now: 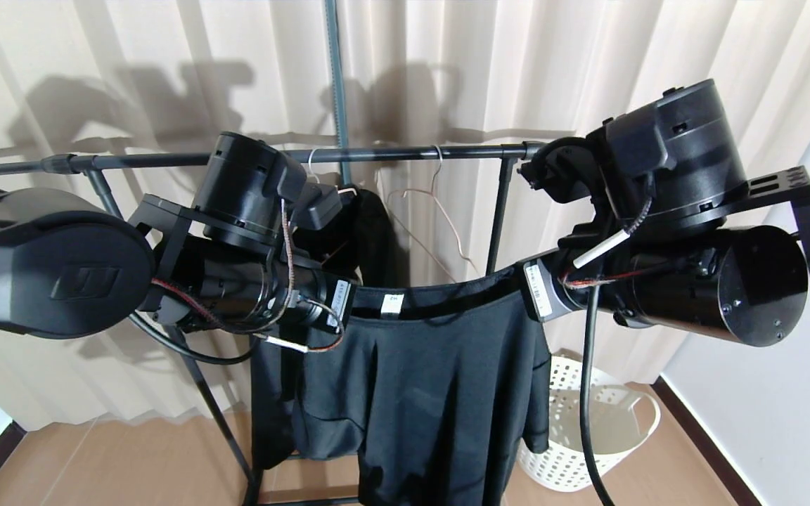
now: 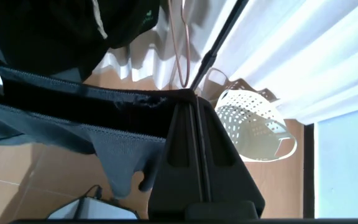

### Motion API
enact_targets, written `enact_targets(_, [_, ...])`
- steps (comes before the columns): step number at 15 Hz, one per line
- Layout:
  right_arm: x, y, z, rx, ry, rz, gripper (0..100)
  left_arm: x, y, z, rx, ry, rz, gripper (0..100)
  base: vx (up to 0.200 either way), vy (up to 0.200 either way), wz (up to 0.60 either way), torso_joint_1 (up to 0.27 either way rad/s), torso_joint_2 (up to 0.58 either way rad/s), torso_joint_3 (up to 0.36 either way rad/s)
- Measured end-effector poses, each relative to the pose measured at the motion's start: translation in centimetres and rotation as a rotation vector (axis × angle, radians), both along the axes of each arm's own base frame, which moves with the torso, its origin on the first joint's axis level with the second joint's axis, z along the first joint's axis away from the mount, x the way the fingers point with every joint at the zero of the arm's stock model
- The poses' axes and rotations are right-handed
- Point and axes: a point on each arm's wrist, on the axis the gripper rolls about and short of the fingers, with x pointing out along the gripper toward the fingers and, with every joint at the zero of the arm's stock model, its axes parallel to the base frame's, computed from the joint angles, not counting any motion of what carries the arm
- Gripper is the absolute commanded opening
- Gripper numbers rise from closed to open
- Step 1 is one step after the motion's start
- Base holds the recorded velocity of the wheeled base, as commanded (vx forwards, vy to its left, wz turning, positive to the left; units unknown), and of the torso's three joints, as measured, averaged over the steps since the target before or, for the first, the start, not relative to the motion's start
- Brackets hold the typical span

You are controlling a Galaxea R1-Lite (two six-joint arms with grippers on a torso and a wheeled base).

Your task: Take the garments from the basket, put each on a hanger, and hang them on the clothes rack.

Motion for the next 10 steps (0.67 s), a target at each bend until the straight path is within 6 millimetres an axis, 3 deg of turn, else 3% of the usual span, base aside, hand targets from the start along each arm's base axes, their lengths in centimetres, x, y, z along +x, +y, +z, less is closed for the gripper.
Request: enact_targets(10, [-0.4,-0.3,-1.7,-0.038,0.047,0.002,0,0.0,-1.3,0.9,-0.023,-0.029,-0.031,0,0.0,0.0,0.0,0.0,0.0,0.0])
